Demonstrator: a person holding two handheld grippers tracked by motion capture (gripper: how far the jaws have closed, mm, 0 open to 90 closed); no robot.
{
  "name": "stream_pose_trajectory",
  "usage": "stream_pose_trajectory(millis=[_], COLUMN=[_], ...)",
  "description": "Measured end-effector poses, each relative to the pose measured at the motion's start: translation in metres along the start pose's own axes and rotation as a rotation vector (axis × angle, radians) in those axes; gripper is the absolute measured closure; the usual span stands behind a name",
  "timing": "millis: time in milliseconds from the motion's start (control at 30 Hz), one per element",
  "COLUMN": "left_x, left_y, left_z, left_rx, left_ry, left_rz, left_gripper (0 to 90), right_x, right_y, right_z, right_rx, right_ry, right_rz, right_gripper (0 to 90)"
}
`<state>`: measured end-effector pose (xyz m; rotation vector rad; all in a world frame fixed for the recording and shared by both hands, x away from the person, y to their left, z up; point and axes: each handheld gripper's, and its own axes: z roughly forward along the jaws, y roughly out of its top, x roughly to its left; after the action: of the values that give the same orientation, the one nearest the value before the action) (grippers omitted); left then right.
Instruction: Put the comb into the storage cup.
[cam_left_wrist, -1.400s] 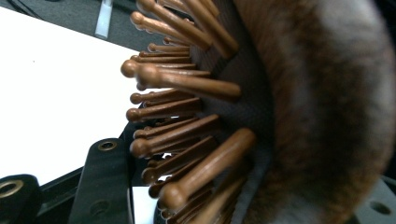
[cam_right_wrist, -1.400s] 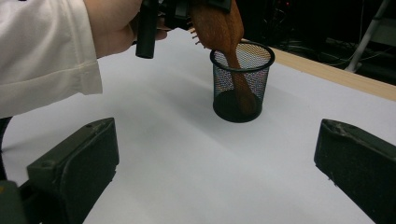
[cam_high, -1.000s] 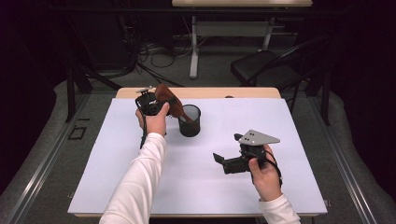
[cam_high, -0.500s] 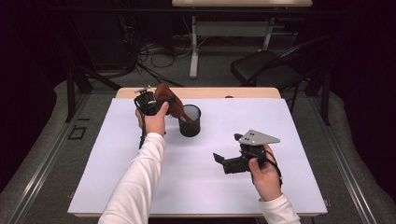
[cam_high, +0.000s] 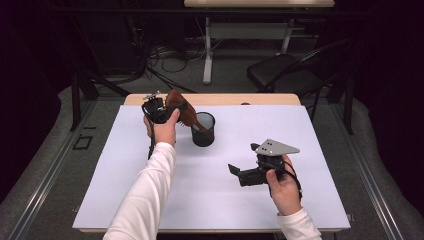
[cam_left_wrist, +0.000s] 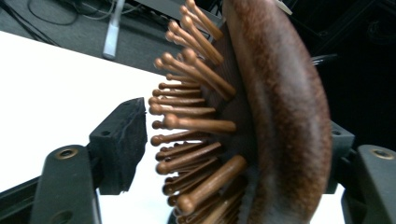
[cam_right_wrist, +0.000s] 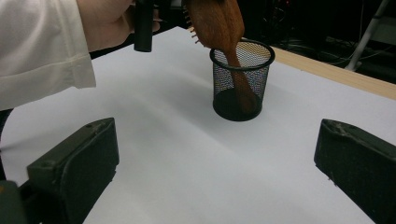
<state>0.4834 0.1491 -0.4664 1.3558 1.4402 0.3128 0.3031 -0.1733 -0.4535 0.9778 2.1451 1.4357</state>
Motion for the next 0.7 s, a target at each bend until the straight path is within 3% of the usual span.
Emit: stream_pose_trajectory(millis=[333,700], left_x=[0.000,-0.002], left_y=[0.004,0.020], left_z=[-0.005,-0.018], left_rx=[0.012,-0.005], left_ry=[-0.025,-0.010], left_rz=[-0.023,0.011], left_gripper=[25.6,26.6], right_x=[0.000,0.000], right_y=[-0.001,-0.001], right_z=[0.001,0.002], right_rx=[0.003,0.004], right_ry=[-0.002,-0.001], right_rz=[-0.002,-0.003], right_gripper=[0.0,0.0])
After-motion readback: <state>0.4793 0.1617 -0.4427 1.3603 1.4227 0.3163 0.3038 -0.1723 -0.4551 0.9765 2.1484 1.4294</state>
